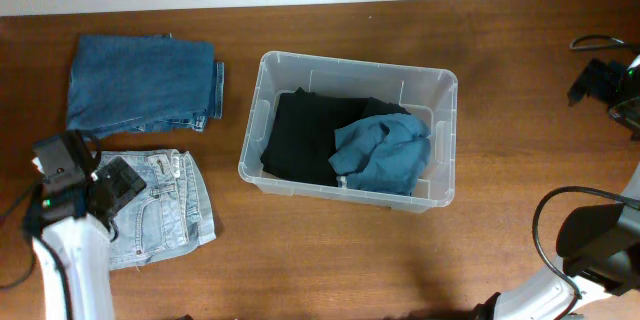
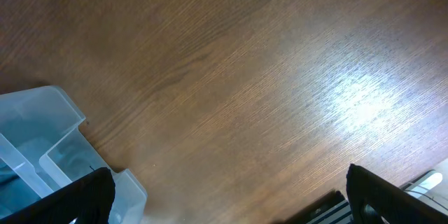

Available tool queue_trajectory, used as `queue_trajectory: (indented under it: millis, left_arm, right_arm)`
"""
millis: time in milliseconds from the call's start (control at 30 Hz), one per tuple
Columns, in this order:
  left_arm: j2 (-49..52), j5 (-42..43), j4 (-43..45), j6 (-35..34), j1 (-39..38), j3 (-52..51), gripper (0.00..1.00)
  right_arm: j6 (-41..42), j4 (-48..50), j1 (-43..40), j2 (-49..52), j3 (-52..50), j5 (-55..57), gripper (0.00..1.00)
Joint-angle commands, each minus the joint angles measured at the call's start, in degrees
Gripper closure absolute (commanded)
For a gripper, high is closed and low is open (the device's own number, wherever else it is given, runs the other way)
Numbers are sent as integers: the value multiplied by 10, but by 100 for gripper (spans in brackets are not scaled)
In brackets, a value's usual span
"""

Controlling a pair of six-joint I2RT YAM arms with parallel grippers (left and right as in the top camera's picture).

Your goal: Pack container

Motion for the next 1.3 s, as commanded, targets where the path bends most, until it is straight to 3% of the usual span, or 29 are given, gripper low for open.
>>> queue_trajectory:
  millis: [0,533,600,667,700,967,1267]
  left_arm:
    - [54,13,12,-10,14,10,0]
    - [224,82,57,-10,29,10,3]
    - [228,82,57,-10,29,10,51]
    - [228,82,58,-10,29,10,89]
    - [228,82,60,-10,29,10,99]
    - [229,82,68,-10,29,10,99]
    - [231,113,68,-59,29,-18,99]
  right_arm:
    - [6,1,-1,0,-1,-1,1]
    - [6,1,-1,0,-1,-1,1]
    - [6,1,-1,0,-1,-1,1]
    - [7,1,-1,0,-1,-1,1]
    - [6,1,-1,0,-1,-1,1]
    - [7,1,-1,0,-1,-1,2]
    - [6,1,-1,0,-1,-1,2]
